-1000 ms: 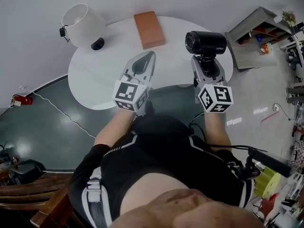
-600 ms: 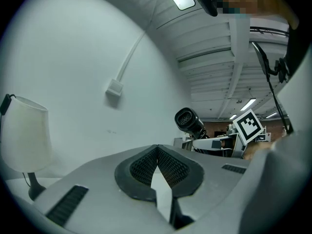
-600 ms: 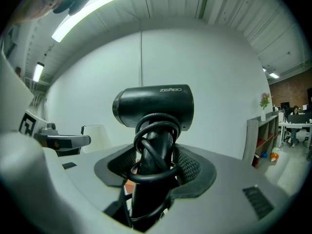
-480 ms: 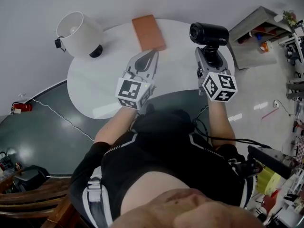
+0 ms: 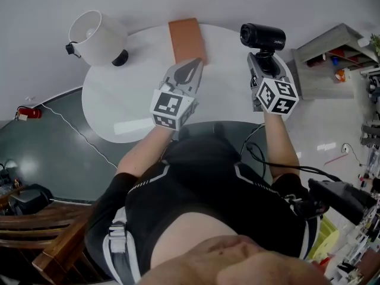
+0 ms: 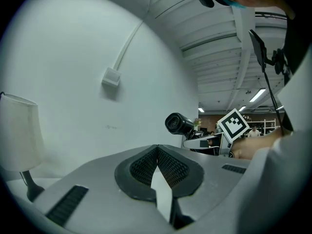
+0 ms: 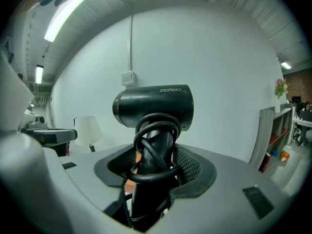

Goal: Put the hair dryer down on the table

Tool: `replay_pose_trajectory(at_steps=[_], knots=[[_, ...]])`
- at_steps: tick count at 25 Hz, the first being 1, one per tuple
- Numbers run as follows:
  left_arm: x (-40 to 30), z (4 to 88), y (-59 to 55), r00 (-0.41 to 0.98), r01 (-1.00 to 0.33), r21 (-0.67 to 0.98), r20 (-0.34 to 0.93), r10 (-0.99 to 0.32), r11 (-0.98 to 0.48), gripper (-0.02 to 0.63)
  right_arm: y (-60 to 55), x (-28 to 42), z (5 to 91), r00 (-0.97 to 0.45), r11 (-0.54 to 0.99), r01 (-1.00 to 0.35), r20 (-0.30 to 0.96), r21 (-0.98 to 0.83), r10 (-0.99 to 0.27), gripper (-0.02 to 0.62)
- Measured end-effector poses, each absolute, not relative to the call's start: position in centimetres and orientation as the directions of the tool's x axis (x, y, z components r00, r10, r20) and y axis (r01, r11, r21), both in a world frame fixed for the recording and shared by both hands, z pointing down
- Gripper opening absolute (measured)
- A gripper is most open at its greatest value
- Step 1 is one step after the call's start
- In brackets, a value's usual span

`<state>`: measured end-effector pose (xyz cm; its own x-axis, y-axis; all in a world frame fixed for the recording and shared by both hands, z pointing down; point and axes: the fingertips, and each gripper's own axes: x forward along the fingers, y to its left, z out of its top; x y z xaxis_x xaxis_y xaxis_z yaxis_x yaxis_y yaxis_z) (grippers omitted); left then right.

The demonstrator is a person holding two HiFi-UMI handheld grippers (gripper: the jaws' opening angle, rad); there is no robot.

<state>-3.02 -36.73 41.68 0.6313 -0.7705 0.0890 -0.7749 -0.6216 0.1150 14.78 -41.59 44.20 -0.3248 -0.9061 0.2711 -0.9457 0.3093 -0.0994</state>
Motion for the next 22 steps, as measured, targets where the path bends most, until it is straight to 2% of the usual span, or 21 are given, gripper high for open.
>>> replay_pose_trajectory(at_steps=[5,9,16,22], knots=[[-0.6,42.9,-38.6,0.598,-0.801,0.114,0.131,-0.791,-0.587,0.032,-45.2,17.4,47.3,-0.321,0.28,-0.945,0.328,-0.166,-0.888,0.25],[0.9,43.9,-39.9,0.583,-0.813,0.108,0.162,-0.796,-0.573,0.032,-47.7,18.9,50.8,-0.286,0.202,-0.948,0.378,-0.245,-0.881,0.25],[4.8,46.3,-43.0,0.63,-0.775,0.101,0.215,-0.746,-0.624,0.032,-49.6,23.2,56.8,-0.117,-0.055,-0.943,0.484,-0.327,-0.867,0.25],[9.1,49.2,-45.3,0.698,-0.695,0.048,0.281,-0.658,-0.717,0.032,-49.0,27.5,61.1,0.049,-0.296,-0.875,0.539,-0.382,-0.841,0.25]])
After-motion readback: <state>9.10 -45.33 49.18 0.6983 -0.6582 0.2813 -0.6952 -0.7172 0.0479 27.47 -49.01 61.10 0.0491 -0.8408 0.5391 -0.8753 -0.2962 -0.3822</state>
